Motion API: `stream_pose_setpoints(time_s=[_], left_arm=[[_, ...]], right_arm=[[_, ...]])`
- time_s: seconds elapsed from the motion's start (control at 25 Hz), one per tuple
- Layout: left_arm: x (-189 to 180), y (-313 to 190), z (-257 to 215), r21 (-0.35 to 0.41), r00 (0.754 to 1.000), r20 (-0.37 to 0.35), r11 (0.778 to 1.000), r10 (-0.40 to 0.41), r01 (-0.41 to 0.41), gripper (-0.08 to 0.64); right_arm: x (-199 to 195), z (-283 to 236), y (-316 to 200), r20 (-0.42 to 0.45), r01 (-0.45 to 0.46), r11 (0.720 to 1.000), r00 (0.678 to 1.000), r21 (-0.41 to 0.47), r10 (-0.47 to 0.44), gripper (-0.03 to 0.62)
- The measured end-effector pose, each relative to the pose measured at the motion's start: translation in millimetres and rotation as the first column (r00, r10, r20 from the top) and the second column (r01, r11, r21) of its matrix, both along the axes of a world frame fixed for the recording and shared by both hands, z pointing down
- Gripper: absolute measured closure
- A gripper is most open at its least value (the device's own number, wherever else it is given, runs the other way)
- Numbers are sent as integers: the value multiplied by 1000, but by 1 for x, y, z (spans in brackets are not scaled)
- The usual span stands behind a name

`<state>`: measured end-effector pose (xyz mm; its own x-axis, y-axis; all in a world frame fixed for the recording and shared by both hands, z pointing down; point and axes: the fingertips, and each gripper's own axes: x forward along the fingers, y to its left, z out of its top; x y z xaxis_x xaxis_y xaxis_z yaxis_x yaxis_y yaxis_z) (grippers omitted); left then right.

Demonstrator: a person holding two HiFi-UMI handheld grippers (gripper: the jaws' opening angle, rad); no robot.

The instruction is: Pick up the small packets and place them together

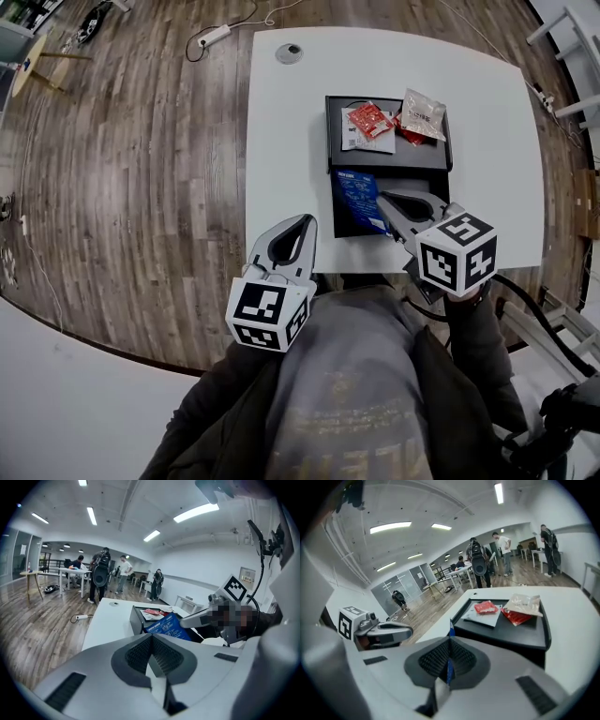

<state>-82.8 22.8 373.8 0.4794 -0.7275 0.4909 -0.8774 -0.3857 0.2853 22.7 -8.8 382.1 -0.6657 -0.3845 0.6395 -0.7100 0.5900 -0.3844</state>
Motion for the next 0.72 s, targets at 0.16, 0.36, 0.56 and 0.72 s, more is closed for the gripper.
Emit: stream_pose_setpoints(time_s=[0.16,0.36,0.56,0.72], left_arm=[[-2,4,-8,37,1000,-6,999,1,-1,557],[-5,5,-19,81,1000,-11,997,3,-2,557],[-6,8,-21,80,1000,-2,997,-4,4,557],[-13,1,-21,69,1000,10,997,-28,27,557]], right_arm=[[-5,-27,5,-17,22,994,1000,111,-20,588],[-12,-67,4,-8,33,971,999,238,-32,588],[-14,-85,-8,19,21,960,999,278,-28,588],[-18,-92,-29,47,15,958,998,287,-30,588]])
